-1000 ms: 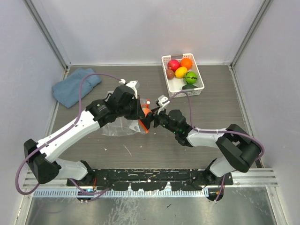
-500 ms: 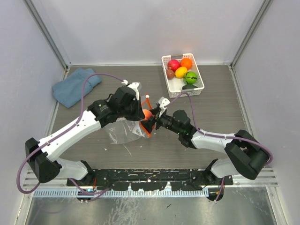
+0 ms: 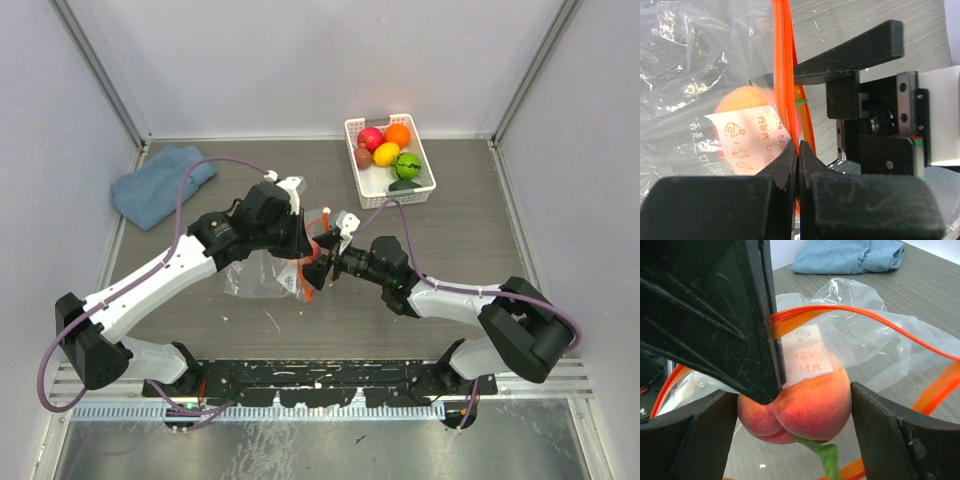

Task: Place the food in the zip-top bag and seal the zipper
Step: Place the fake fruit in the zipper food storage bag.

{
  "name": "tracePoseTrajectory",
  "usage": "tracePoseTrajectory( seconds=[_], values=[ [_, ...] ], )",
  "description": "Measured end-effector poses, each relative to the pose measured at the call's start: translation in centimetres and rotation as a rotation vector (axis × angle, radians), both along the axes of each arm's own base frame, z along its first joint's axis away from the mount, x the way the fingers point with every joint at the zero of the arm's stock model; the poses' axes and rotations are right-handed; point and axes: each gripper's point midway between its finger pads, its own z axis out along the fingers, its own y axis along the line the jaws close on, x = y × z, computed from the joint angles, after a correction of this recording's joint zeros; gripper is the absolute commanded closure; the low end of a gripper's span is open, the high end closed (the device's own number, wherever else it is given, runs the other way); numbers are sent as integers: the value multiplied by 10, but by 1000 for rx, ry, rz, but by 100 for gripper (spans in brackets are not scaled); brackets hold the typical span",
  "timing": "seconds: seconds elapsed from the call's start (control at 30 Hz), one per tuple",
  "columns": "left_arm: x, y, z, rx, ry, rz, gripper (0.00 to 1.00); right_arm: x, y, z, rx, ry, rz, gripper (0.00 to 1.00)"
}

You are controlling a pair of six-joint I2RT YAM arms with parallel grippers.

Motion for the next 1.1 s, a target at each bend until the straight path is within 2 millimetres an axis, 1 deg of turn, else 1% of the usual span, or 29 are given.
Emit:
tracePoseTrajectory(
  seconds=[0.1,0.27,0.4,0.47,0.53,0.67,0.8,1.1],
  values=[
    [-4,-6,3,-30,12,-31,100,2,0,-1,-1,1,-7,26],
    [-9,-13,8,-68,22,-66,100,11,-2,-11,-24,23,-57,16],
    [-11,-11,11,-76,12,-65,100,17,-6,-16,-38,35,-97,10],
    [-9,-9,11,-70,5,-54,100,18,-8,-18,-49,43,-111,6],
    [-8,-7,10,-62,0,-44,100,19,-10,-20,-61,49,-123,3],
    [-3,-2,7,-37,-12,-15,100,20,-13,-13,-68,46,-135,1],
    [2,5,4,-3,-29,19,100,19,-14,-3,-67,39,-136,0],
    [16,22,-1,80,-86,87,100,14,-19,1,-109,76,-137,0]
  ],
)
